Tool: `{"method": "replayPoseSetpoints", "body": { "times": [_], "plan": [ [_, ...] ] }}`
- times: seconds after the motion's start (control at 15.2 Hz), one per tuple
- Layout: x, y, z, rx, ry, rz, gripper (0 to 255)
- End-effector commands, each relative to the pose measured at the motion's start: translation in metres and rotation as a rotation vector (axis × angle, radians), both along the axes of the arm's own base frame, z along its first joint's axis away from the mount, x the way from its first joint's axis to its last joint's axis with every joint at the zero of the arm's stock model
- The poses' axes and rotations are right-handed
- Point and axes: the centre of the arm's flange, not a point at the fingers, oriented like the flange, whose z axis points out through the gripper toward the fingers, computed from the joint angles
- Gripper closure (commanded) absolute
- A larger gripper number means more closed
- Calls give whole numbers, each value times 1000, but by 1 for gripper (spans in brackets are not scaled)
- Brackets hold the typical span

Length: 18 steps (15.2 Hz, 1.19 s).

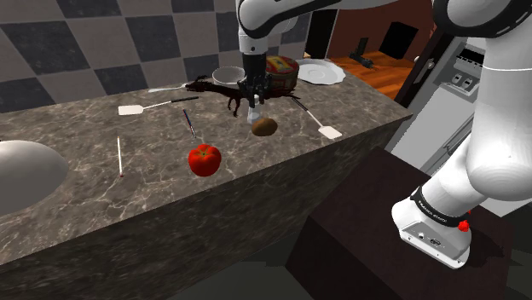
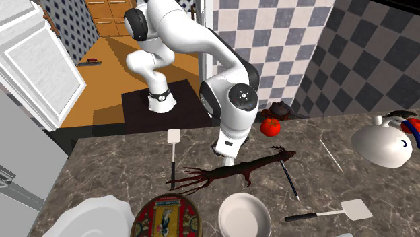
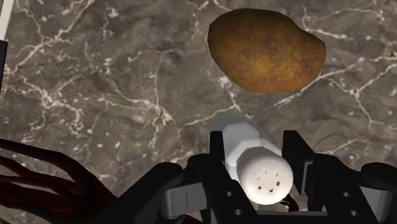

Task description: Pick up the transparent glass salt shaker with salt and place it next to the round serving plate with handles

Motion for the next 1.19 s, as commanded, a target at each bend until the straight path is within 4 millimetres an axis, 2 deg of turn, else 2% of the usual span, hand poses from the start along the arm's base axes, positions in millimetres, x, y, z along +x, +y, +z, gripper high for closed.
{"method": "replayPoseSetpoints", "body": {
  "times": [0.0, 1.12],
  "plan": [
    [0, 0, 5, 0, 0, 0, 255],
    [0, 0, 95, 0, 0, 0, 255]
  ]
}}
